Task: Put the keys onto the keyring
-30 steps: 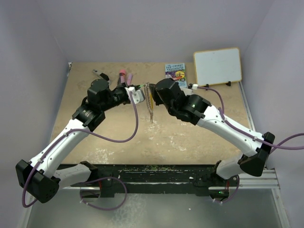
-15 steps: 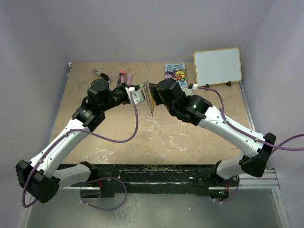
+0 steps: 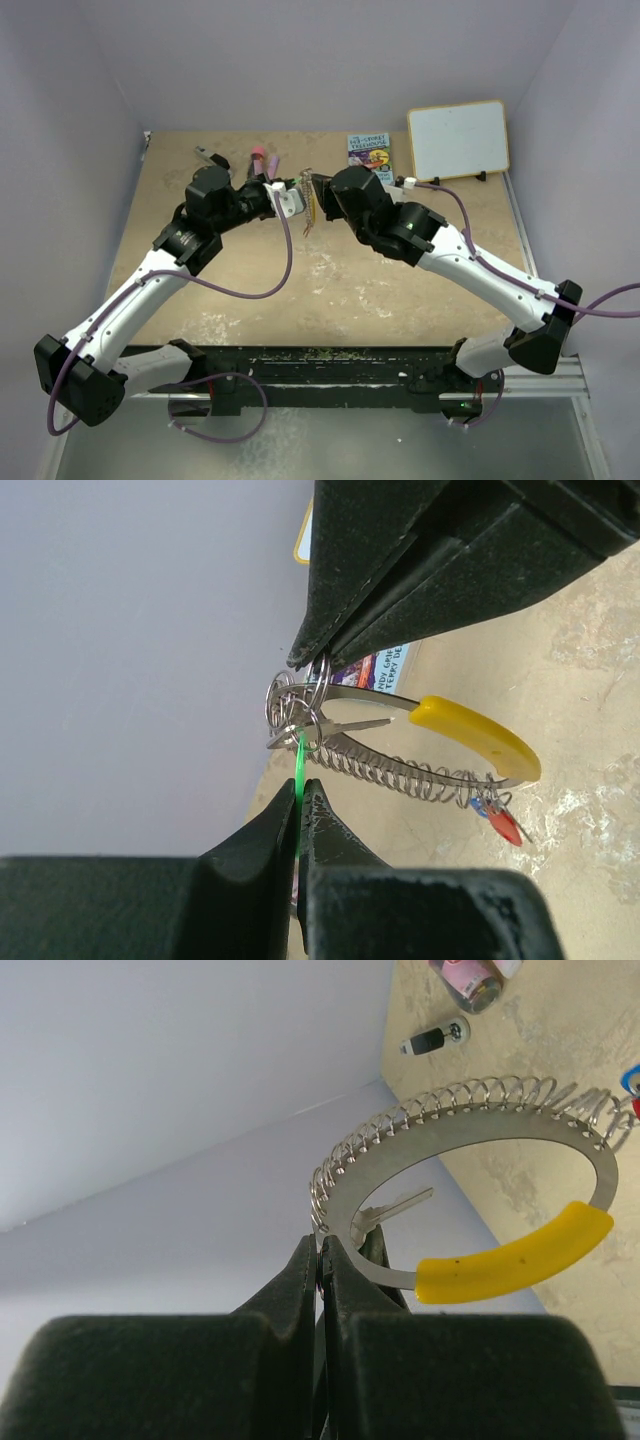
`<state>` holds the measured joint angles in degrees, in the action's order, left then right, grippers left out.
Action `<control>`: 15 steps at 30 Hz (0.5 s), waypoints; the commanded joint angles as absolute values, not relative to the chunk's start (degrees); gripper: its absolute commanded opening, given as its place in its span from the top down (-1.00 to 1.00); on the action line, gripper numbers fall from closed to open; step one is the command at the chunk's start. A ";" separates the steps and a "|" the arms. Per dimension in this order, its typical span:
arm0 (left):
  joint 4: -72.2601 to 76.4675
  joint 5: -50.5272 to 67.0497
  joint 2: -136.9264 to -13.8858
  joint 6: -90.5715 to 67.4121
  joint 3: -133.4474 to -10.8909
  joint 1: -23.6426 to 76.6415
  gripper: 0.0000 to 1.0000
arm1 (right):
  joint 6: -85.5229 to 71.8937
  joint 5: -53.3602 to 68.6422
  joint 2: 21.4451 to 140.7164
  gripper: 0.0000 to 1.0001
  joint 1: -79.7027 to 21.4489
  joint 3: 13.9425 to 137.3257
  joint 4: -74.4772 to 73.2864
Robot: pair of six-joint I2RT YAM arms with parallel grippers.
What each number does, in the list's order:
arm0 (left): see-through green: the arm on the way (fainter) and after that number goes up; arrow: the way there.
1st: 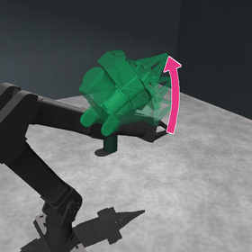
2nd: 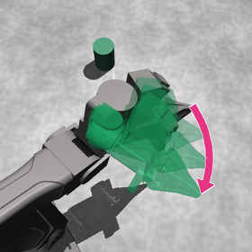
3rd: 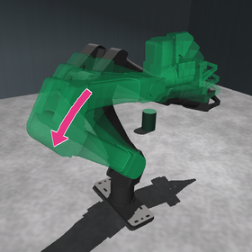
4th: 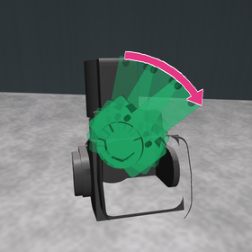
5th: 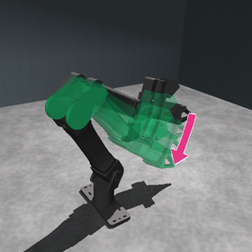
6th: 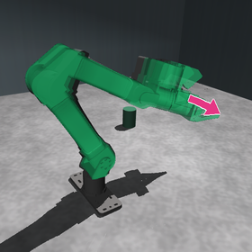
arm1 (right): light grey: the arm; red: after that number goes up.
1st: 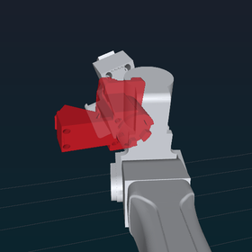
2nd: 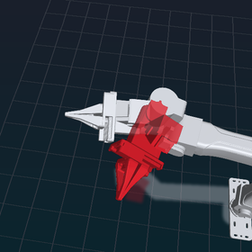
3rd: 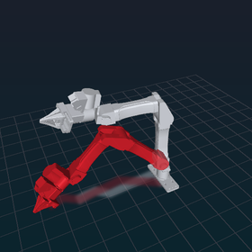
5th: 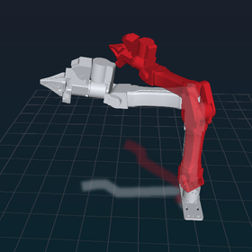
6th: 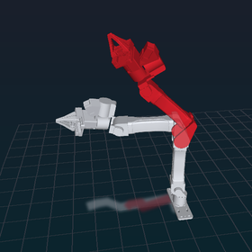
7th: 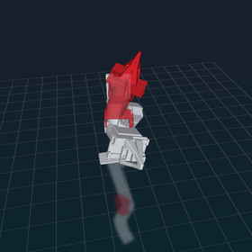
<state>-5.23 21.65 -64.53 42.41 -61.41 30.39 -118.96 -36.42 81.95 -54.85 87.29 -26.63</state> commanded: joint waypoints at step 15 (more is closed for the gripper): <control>-4.17 22.66 -65.43 39.92 -63.27 29.27 0.91 | -122.35 -35.25 79.01 1.00 -55.02 85.71 -20.25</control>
<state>-4.05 21.69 -65.76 41.10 -61.41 29.95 -118.96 -34.89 81.25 -54.85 85.58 -24.80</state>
